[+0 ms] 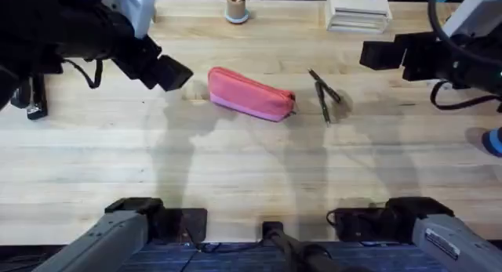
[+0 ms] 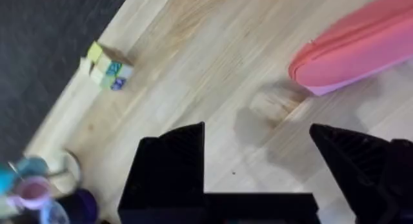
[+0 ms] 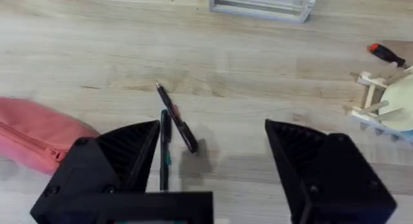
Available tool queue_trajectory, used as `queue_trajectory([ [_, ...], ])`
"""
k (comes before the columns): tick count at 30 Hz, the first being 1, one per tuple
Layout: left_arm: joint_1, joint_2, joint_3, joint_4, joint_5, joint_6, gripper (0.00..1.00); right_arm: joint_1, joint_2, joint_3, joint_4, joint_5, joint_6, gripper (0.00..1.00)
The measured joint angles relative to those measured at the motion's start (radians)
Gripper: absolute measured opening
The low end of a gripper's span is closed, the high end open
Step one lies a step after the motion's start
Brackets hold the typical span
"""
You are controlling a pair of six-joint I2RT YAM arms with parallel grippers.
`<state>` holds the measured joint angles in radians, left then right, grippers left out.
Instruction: Unzip the bag, pick up the pens from the table one at a time and place them inside, then zip the bag closed.
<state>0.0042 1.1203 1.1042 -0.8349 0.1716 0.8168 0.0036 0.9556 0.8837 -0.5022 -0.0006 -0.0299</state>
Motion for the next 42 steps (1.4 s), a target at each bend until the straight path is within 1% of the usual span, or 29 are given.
queue_trajectory([
  [3, 0.000, 0.033, 0.000, 0.000, 0.025, 0.163, 0.993, 0.000, 0.000, 0.000, 0.000, 0.000, 0.000, 0.997],
  [4, 0.000, 0.122, 0.000, 0.008, 0.048, 0.371, 0.993, 0.000, 0.000, 0.000, 0.000, 0.000, 0.000, 0.997],
  [8, 0.000, 0.195, 0.000, 0.039, 0.083, 0.526, 0.993, 0.000, 0.000, 0.000, 0.000, 0.000, 0.000, 0.997],
  [9, 0.000, 0.210, 0.000, 0.057, 0.095, 0.556, 0.993, 0.000, 0.000, 0.000, 0.000, 0.000, 0.000, 0.997],
  [11, 0.000, 0.236, 0.000, 0.090, 0.115, 0.593, 0.993, 0.000, 0.000, 0.000, 0.000, 0.000, 0.000, 0.997],
  [14, 0.000, 0.275, 0.000, 0.123, 0.143, 0.629, 0.993, 0.000, 0.000, 0.000, 0.000, 0.000, 0.000, 0.997],
  [17, 0.000, 0.313, 0.000, 0.124, 0.157, 0.648, 0.993, 0.000, 0.000, 0.000, 0.000, 0.000, 0.000, 0.997],
  [22, 0.000, 0.346, 0.000, 0.121, 0.170, 0.659, 0.993, 0.000, 0.000, 0.000, 0.000, 0.000, 0.000, 0.997],
  [34, 0.000, 0.347, 0.000, 0.114, 0.240, 0.667, 0.993, 0.000, 0.000, 0.000, 0.000, 0.000, 0.000, 0.998],
  [36, 0.000, 0.347, 0.000, 0.095, 0.266, 0.669, 0.987, 0.000, 0.000, 0.000, 0.000, 0.000, 0.000, 0.998],
  [37, 0.000, 0.347, 0.000, 0.087, 0.284, 0.670, 0.911, 0.000, 0.000, 0.000, 0.000, 0.000, 0.000, 0.998],
  [38, 0.000, 0.347, 0.000, 0.085, 0.302, 0.672, 0.879, 0.000, 0.000, 0.000, 0.000, 0.000, 0.000, 0.998],
  [42, -0.002, 0.347, 0.000, 0.086, 0.401, 0.672, 0.867, 0.000, 0.000, 0.000, 0.000, 0.000, 0.000, 0.998],
])
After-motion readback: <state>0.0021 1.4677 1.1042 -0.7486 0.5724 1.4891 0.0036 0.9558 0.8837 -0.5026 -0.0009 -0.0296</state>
